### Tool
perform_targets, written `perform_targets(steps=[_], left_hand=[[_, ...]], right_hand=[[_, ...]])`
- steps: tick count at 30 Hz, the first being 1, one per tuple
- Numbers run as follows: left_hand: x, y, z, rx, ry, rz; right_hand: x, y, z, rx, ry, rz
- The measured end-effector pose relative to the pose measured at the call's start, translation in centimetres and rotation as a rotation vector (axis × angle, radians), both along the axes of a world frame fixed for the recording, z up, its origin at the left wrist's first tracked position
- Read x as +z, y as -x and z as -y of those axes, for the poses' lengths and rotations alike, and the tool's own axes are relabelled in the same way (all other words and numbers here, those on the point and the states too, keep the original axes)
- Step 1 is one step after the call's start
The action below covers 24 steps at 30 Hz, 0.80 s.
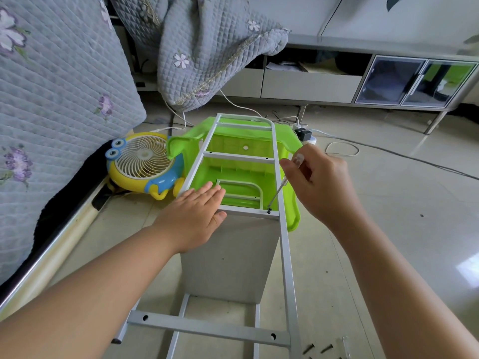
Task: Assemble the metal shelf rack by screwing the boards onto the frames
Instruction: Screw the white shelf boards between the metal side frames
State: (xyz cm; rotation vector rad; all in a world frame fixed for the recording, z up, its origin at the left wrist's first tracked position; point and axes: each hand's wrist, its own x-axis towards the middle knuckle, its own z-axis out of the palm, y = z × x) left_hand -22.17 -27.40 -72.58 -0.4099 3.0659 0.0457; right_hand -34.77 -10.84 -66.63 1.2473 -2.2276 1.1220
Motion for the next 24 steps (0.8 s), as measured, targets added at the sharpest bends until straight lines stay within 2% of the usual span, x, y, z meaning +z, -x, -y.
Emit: perform_targets(steps=[13, 18, 24], left_hand=[[-0.2, 0.0, -0.1, 0.003, 0.017, -0.018], [-0.2, 0.0, -0.1, 0.005, 0.009, -0.025], [-0.2, -0.1, -0.1, -0.002, 0.019, -0.028]], right_hand=[[-0.2, 0.2, -0.3, 0.043, 0.065, -0.038], [-0.2, 0.2, -0.5, 0.067, 0.025, -0.007], [0.9, 0.1, -0.7, 0.084, -0.118, 0.006]])
